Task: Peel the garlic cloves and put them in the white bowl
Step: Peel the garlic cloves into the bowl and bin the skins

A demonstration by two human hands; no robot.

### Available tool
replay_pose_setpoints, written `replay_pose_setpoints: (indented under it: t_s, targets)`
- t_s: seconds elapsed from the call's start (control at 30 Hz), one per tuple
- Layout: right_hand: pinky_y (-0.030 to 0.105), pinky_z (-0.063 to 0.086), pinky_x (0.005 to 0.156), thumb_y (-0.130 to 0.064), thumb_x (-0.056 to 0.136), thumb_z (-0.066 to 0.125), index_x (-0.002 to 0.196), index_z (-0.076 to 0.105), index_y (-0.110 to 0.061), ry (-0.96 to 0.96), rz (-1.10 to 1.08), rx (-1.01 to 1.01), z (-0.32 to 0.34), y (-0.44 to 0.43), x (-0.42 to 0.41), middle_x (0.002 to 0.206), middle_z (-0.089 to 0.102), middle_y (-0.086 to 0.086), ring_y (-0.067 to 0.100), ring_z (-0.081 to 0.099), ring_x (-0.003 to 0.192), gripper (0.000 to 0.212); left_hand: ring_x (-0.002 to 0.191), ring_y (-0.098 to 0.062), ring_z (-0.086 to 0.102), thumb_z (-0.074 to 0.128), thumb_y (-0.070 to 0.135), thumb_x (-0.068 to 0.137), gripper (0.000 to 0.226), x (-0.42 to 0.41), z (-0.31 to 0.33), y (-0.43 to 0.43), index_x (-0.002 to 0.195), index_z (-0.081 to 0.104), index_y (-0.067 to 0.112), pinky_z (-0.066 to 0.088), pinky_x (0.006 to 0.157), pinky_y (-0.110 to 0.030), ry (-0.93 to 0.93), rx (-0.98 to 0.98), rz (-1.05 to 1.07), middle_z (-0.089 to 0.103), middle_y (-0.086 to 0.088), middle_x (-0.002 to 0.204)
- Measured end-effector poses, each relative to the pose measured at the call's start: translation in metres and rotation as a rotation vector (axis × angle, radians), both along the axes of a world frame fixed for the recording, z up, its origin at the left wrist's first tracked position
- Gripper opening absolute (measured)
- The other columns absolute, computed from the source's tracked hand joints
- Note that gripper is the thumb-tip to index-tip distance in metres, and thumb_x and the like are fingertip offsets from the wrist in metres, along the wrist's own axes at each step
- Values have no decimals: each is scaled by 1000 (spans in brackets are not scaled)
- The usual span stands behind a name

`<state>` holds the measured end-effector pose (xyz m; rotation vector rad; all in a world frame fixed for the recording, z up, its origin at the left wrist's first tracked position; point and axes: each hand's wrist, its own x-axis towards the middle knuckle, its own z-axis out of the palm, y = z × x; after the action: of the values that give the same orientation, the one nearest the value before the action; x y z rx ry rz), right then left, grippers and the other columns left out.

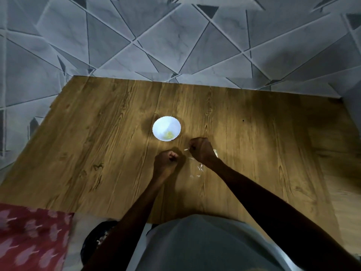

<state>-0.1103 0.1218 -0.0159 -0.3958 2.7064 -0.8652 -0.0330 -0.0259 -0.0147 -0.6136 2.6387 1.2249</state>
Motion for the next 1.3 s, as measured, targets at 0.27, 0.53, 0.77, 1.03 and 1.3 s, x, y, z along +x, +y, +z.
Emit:
replay_pose_setpoints:
  t_s: [0.27,0.53,0.77,1.03,1.3]
  targets:
    - [40,51,95,-8,85,66,122,66,-10,191,200,187,-10,19,36,125,63,10,31,59,115,38,84,-16,70,64,10,85,24,19,-7,-8,77,68,32,58,83,-40,2,148,84,73,7,87]
    - [47,50,95,-9,91,41,129,59,-2,255,465,251,-6,38,80,132,56,17,35,51,122,42,65,-11,65,61,4,87,19,35,-3,-4,85,71,21,55,77,-34,44,240,76,71,1,79]
    - [37,47,101,-4,89,64,142,42,0,190,58,378,11,21,36,144,43,19,33,42,131,58,78,-16,71,62,10,90,19,37,3,6,85,71,26,59,80,-38,43,260,73,73,3,84]
    - [46,46,101,-23,97,55,137,43,7,181,98,586,-4,3,59,142,39,32,43,45,126,51,75,-16,70,60,7,90,17,42,5,5,90,72,19,57,77,-36,70,309,107,73,1,83]
    - [39,59,65,-2,74,76,99,69,4,221,292,346,-13,35,110,105,64,23,36,66,92,27,76,-12,68,58,7,94,14,53,1,1,99,71,9,56,72,-27,77,368,132,72,-2,89]
